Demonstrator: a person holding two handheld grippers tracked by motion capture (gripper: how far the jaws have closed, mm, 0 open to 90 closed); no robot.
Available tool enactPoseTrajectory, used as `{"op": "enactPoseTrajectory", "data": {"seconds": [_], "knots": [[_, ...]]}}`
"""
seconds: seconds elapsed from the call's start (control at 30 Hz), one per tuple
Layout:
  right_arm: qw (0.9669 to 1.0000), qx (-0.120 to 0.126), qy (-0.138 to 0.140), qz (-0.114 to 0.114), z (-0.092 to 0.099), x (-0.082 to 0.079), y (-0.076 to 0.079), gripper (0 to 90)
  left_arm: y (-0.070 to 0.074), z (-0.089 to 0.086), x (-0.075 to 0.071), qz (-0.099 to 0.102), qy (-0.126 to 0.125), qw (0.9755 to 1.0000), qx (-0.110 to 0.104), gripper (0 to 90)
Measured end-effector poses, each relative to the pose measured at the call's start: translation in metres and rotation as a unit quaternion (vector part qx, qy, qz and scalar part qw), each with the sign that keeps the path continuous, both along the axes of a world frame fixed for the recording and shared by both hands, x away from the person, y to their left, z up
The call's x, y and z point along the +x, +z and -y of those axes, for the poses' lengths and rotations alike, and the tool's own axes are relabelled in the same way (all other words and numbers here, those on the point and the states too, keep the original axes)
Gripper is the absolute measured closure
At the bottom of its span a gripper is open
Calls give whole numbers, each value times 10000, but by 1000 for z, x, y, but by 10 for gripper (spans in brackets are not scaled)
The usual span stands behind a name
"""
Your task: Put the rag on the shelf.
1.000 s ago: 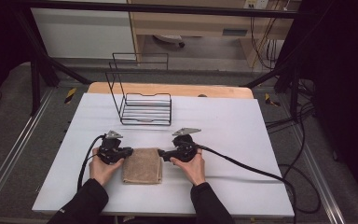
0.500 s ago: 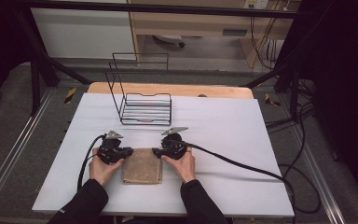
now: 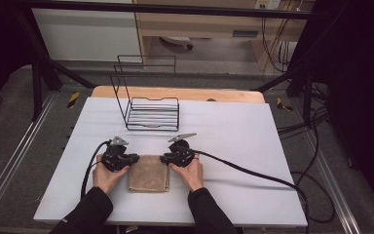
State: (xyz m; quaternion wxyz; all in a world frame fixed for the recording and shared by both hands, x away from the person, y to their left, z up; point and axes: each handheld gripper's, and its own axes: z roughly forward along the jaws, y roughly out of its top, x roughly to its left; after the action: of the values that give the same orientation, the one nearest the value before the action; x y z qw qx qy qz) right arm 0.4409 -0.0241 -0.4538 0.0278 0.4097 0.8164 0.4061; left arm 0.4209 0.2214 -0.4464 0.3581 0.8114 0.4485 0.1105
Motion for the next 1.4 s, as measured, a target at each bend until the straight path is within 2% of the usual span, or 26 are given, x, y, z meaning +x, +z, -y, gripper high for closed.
{"op": "enactPoseTrajectory", "data": {"seconds": [0.33,0.53,1.0,1.4], "knots": [[9998,101,-41,-168,0,1,0,832,0,0,0,-25,49,10000,-57,839],[9998,111,-55,-142,0,0,1,842,1,-3,1,-55,51,9998,-185,852],[9994,279,-80,194,4,-12,18,842,18,-11,-11,308,-64,9982,-502,854],[9980,522,-46,367,7,-23,33,841,31,-14,-21,513,-118,9971,-556,855]]}}
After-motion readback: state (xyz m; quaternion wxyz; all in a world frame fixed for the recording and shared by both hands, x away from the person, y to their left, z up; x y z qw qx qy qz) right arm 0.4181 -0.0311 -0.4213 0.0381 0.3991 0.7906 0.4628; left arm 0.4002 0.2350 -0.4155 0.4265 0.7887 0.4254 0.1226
